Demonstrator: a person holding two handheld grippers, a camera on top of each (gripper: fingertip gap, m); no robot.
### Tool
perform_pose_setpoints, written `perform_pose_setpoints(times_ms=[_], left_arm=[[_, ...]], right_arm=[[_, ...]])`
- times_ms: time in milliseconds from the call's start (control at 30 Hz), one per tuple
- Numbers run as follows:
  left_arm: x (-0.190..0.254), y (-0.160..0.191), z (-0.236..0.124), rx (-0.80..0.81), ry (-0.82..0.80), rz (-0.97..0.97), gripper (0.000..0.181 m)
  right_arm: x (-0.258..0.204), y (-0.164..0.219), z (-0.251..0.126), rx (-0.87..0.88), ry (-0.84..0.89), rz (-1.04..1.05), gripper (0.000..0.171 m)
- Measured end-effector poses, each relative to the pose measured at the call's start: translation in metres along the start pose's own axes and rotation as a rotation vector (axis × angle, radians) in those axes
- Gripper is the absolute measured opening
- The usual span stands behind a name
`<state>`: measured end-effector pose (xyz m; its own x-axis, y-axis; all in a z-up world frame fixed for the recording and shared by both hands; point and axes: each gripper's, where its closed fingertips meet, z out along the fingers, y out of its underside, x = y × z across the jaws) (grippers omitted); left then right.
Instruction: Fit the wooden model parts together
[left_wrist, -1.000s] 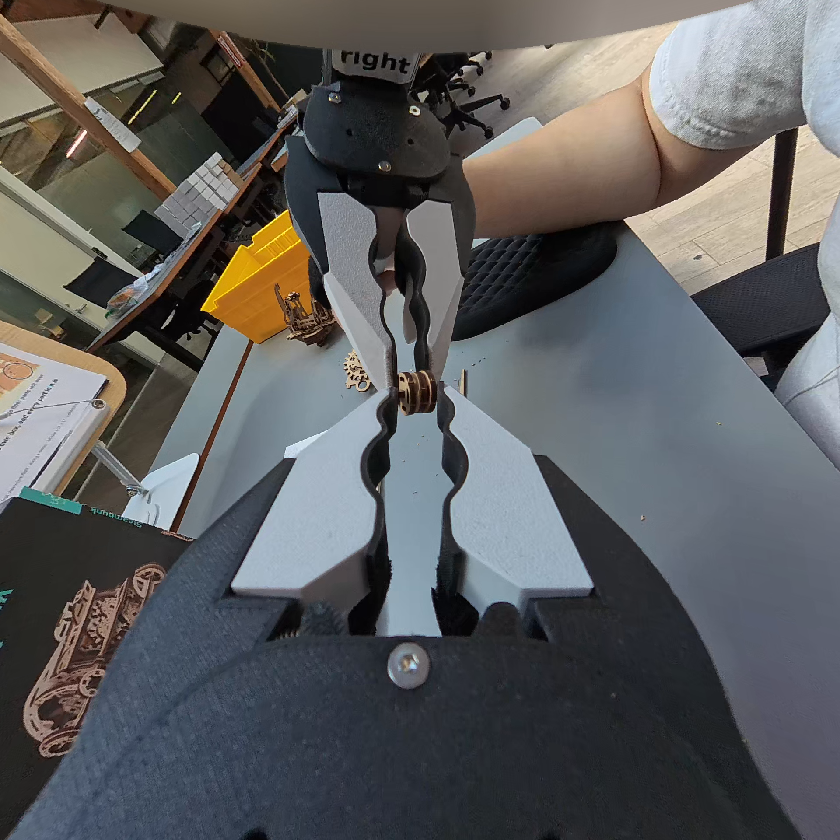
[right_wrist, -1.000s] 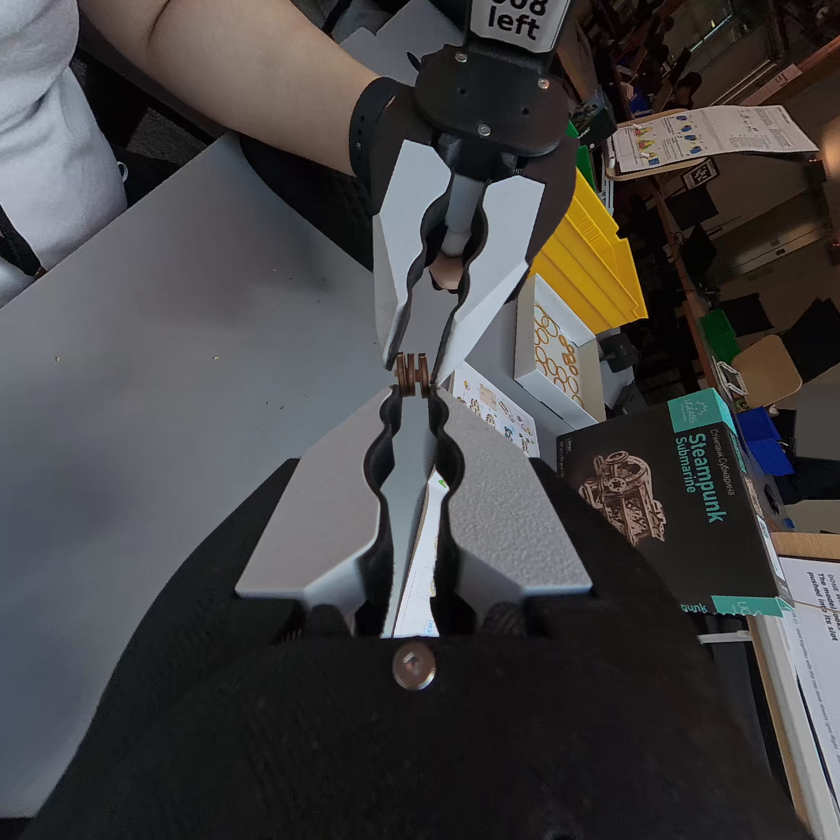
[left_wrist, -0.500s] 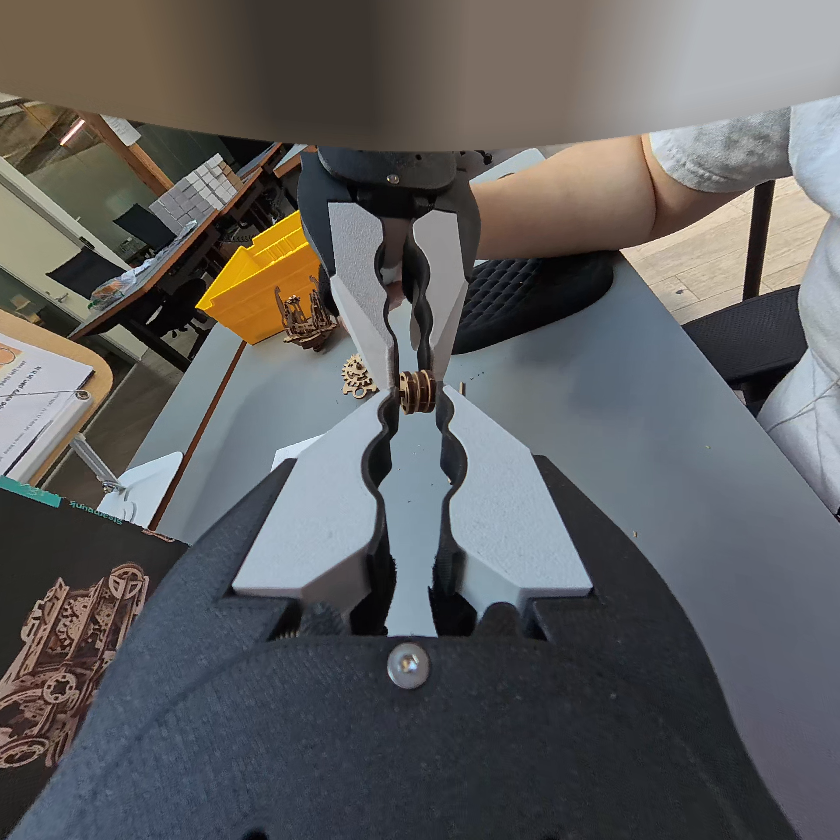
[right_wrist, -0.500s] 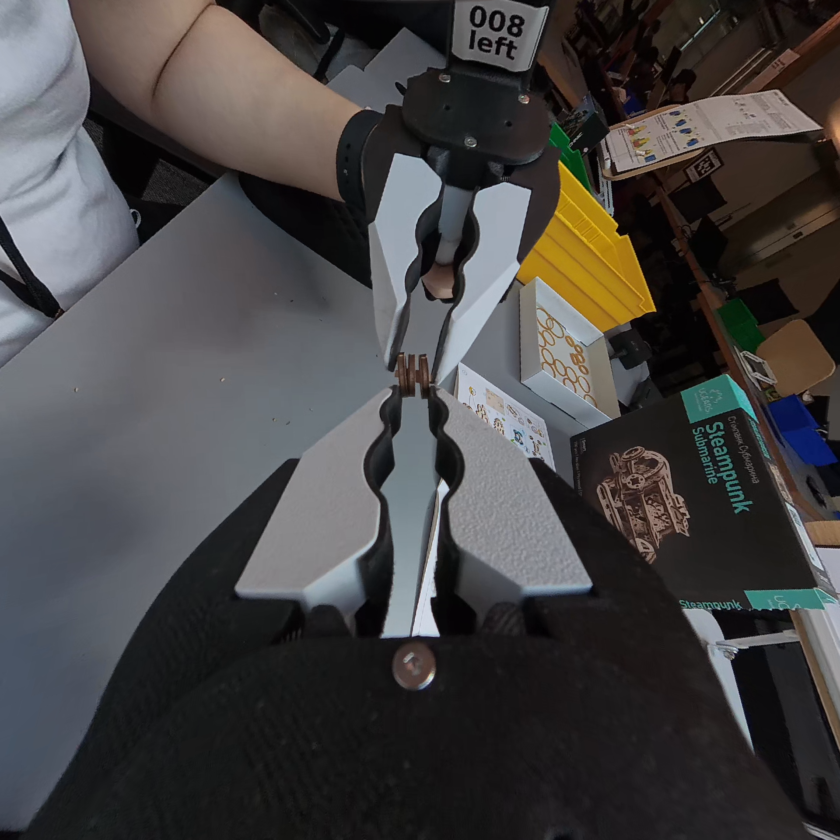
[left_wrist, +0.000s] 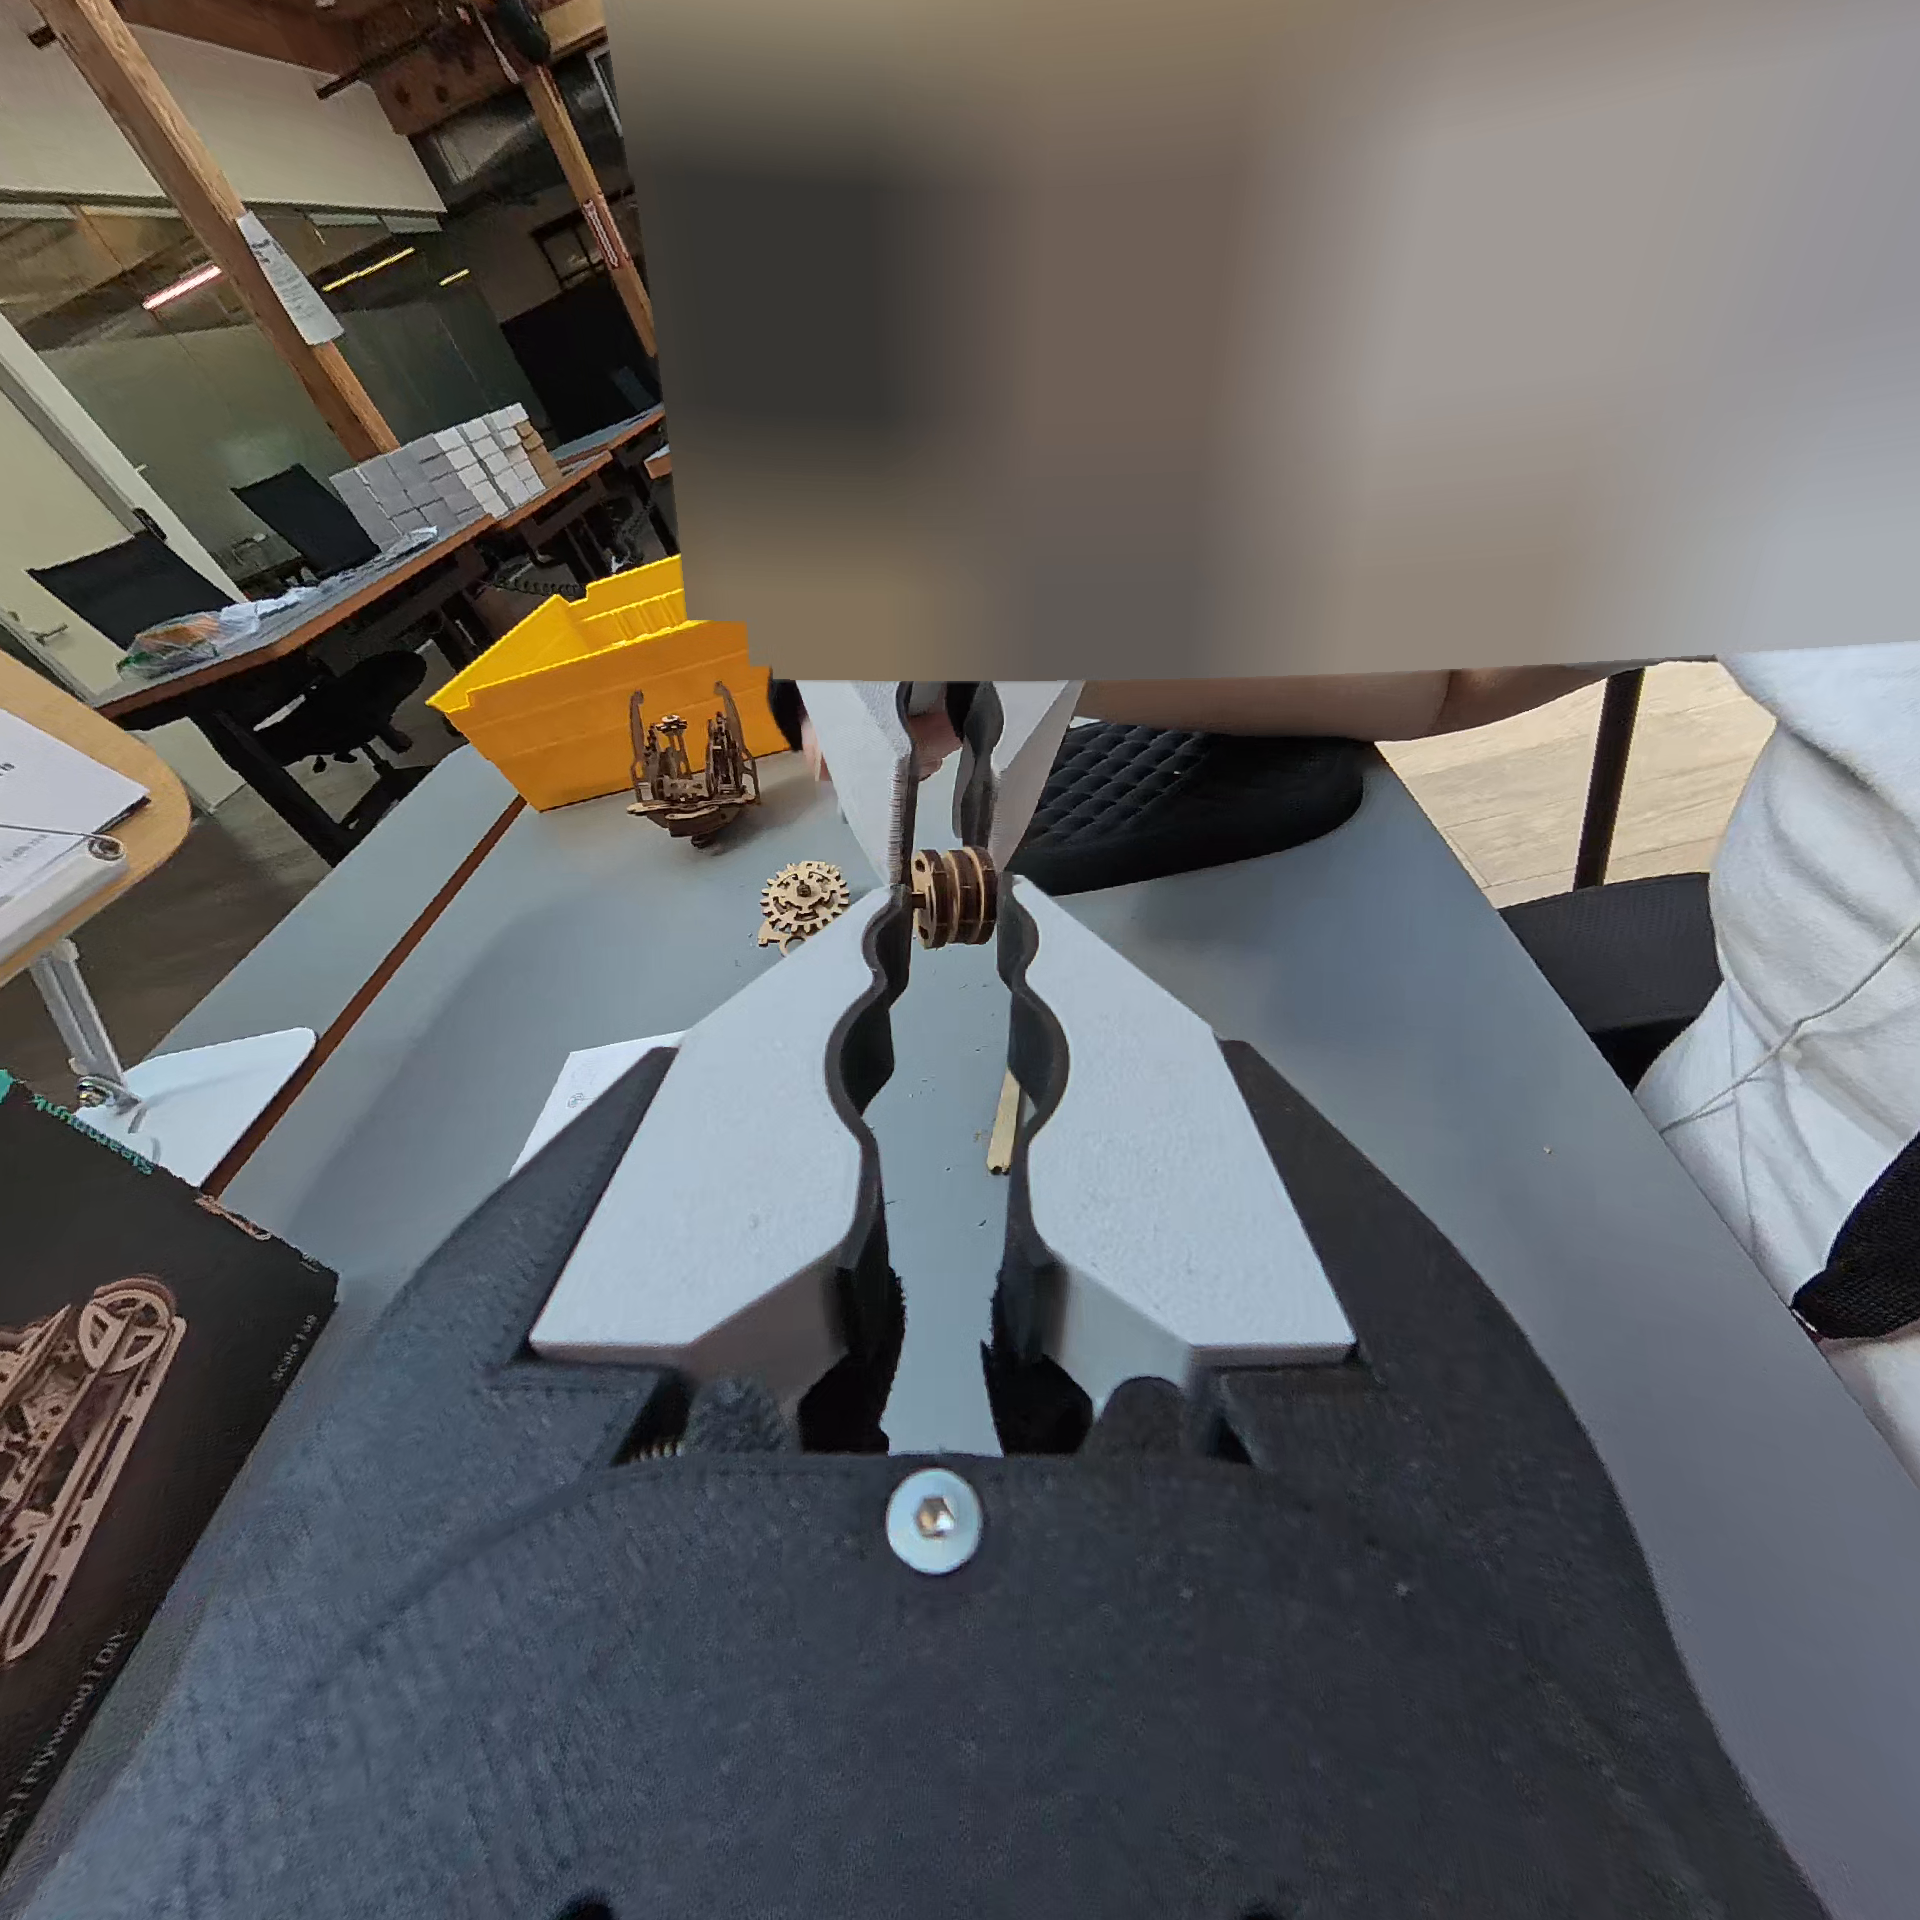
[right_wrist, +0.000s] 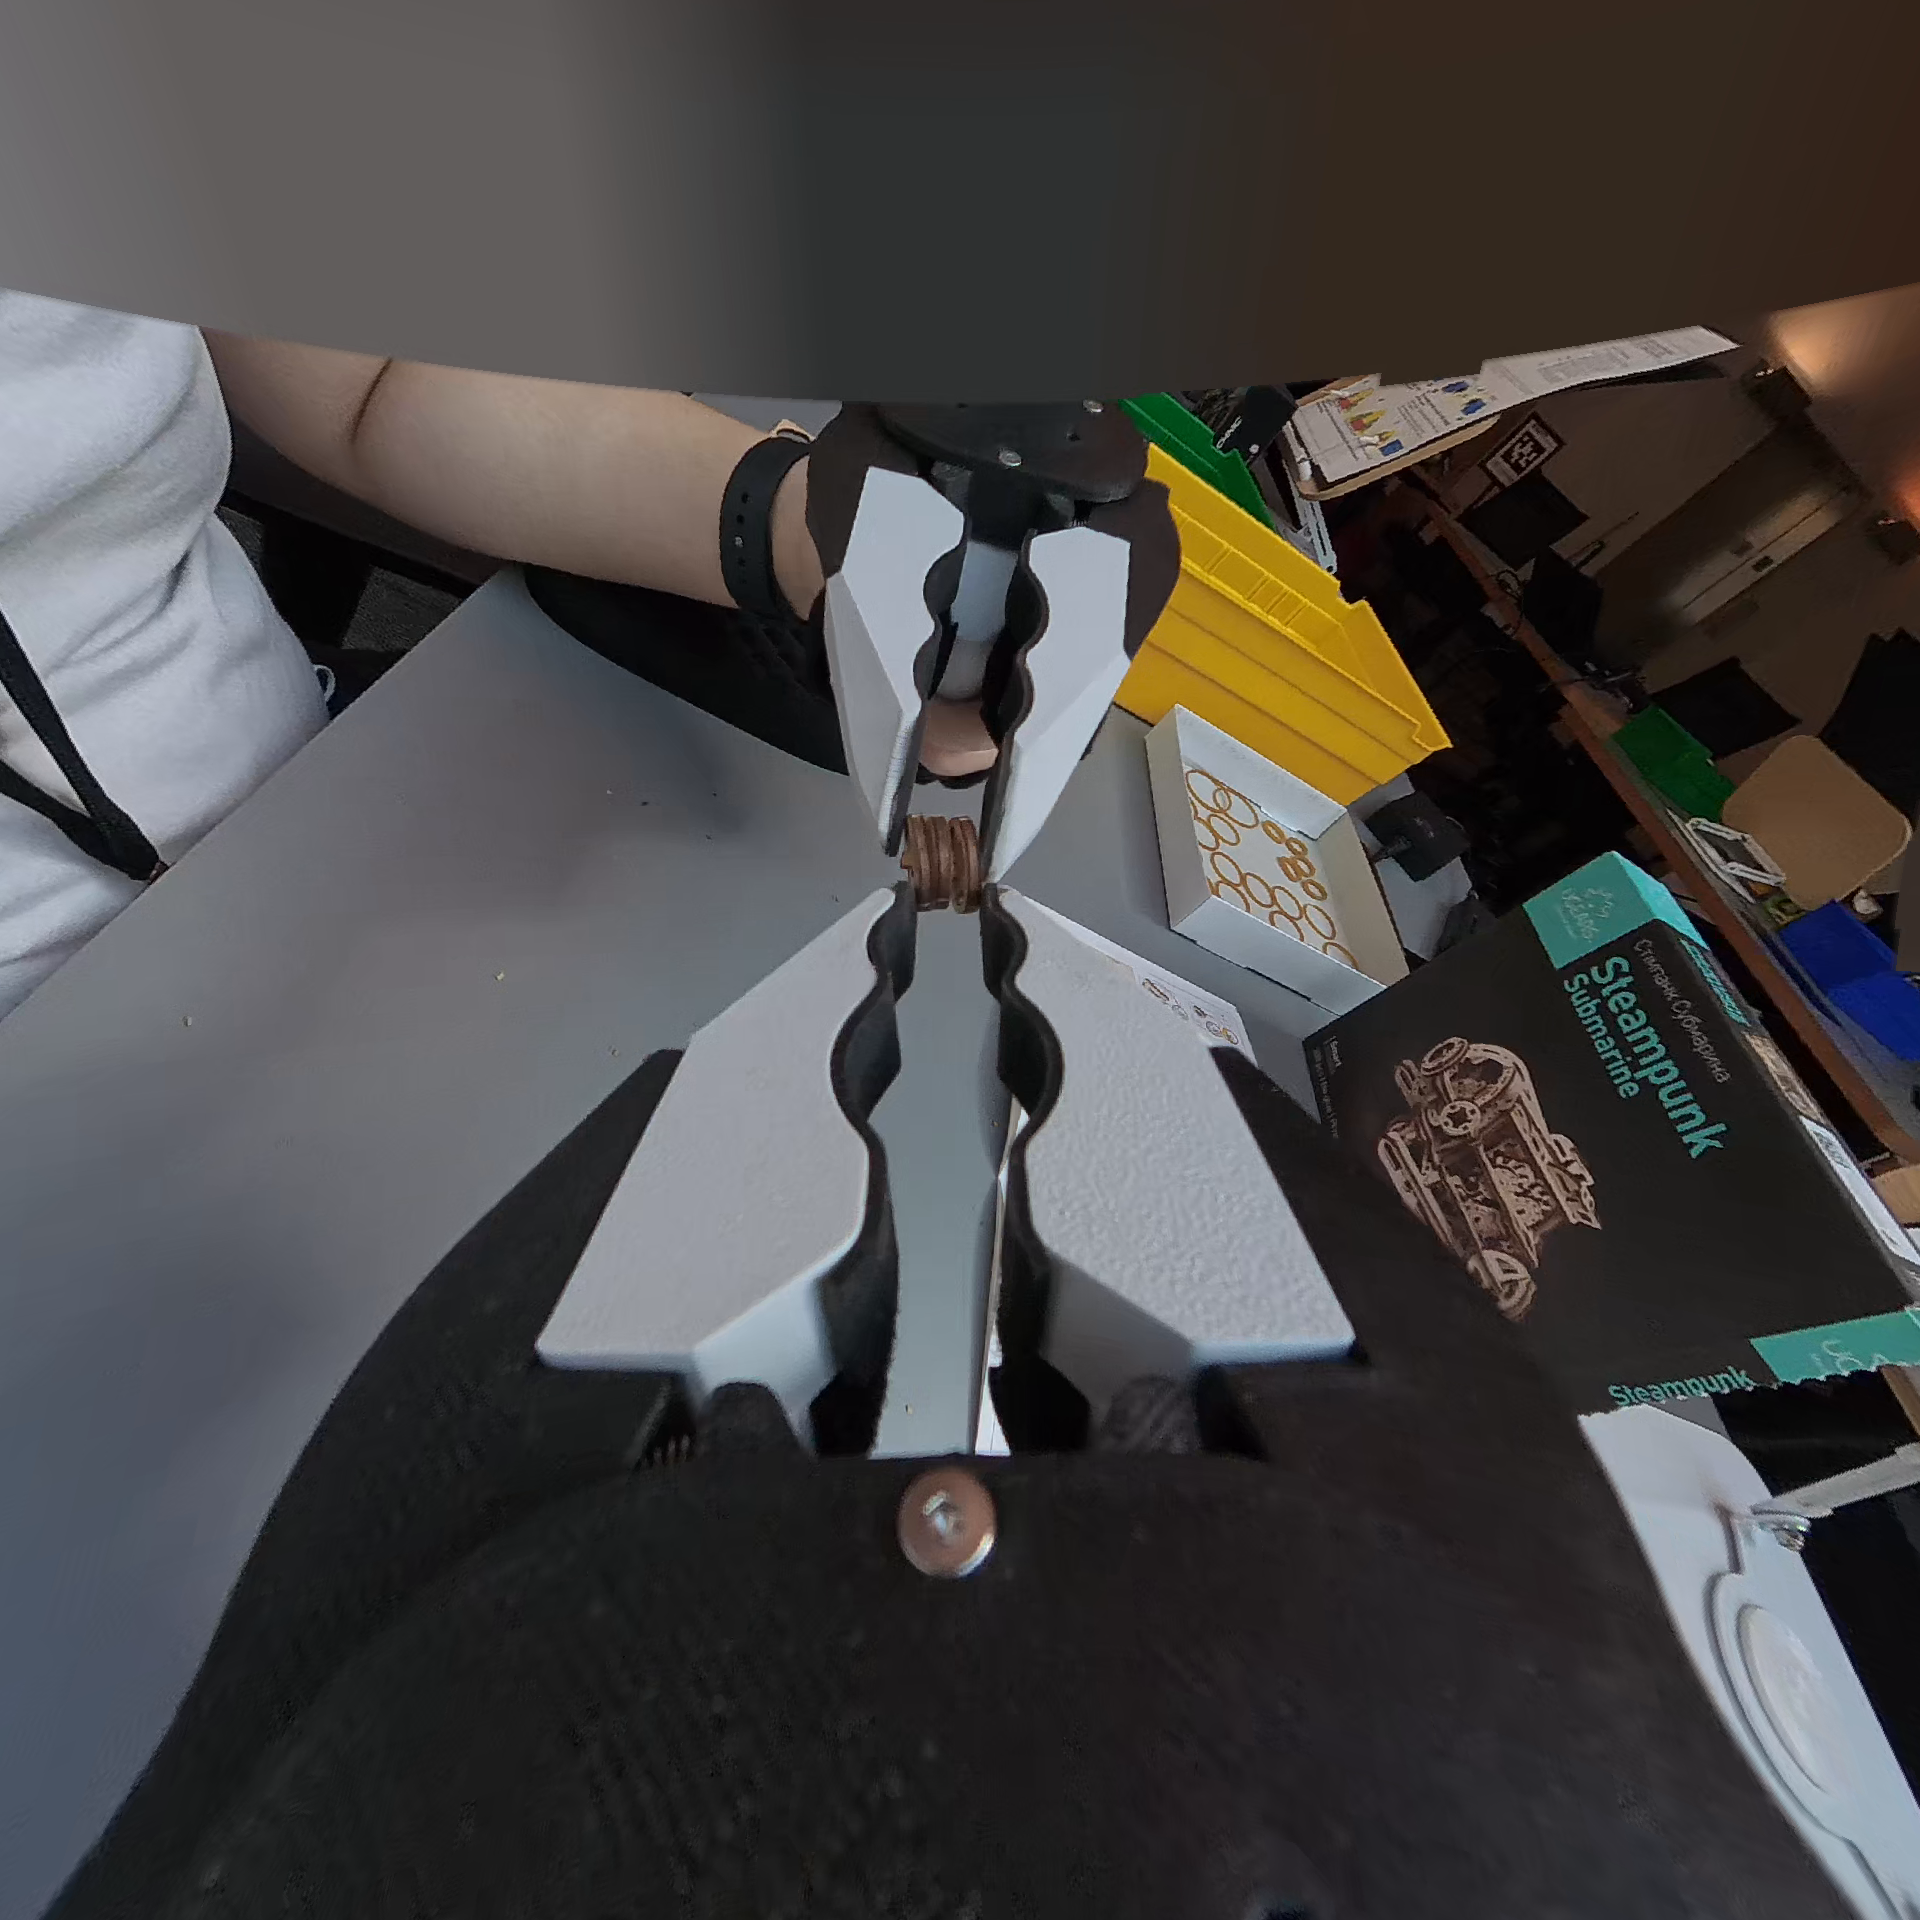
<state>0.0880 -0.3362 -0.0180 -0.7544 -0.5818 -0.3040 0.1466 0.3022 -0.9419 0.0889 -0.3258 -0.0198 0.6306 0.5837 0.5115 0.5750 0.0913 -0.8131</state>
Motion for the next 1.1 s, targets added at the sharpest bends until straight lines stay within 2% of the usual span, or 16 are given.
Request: perform_pose_setpoints(times_ms=[233, 367, 500, 567, 667, 767, 867, 967, 1100], left_arm=[[-0.004, 0.002, -0.002, 0.032, 0.053, -0.178, 0.015], [-0.006, 0.004, -0.003, 0.035, 0.06, -0.226, 0.02], [-0.008, 0.01, -0.001, -0.012, 0.026, -0.185, 0.022], [-0.008, 0.012, -0.001, -0.025, 0.022, -0.182, 0.013], [-0.01, 0.015, -0.001, -0.041, 0.026, -0.235, 0.011], [-0.015, 0.011, -0.002, -0.008, 0.014, -0.274, 0.011], [-0.016, 0.0, -0.006, 0.058, -0.004, -0.204, 0.011], [-0.017, -0.004, -0.007, 0.072, -0.046, -0.126, 0.011], [-0.009, -0.016, -0.007, 0.142, -0.022, -0.089, 0.011]], right_arm=[[0.003, 0.003, 0.002, 0.052, -0.104, 0.292, 0.01], [0.004, 0.013, 0.003, 0.03, -0.125, 0.364, 0.01], [0.003, 0.014, 0.004, 0.042, -0.153, 0.411, 0.01], [0.002, 0.015, 0.004, 0.045, -0.159, 0.426, 0.01], [0.004, 0.018, 0.005, 0.037, -0.154, 0.453, 0.011], [0.01, 0.016, 0.004, 0.077, -0.126, 0.448, 0.011], [0.017, 0.012, 0.002, 0.106, -0.071, 0.4, 0.02], [0.017, -0.002, -0.003, 0.158, -0.045, 0.331, 0.019], [0.012, -0.011, 0.0, 0.132, -0.008, 0.203, 0.014]])
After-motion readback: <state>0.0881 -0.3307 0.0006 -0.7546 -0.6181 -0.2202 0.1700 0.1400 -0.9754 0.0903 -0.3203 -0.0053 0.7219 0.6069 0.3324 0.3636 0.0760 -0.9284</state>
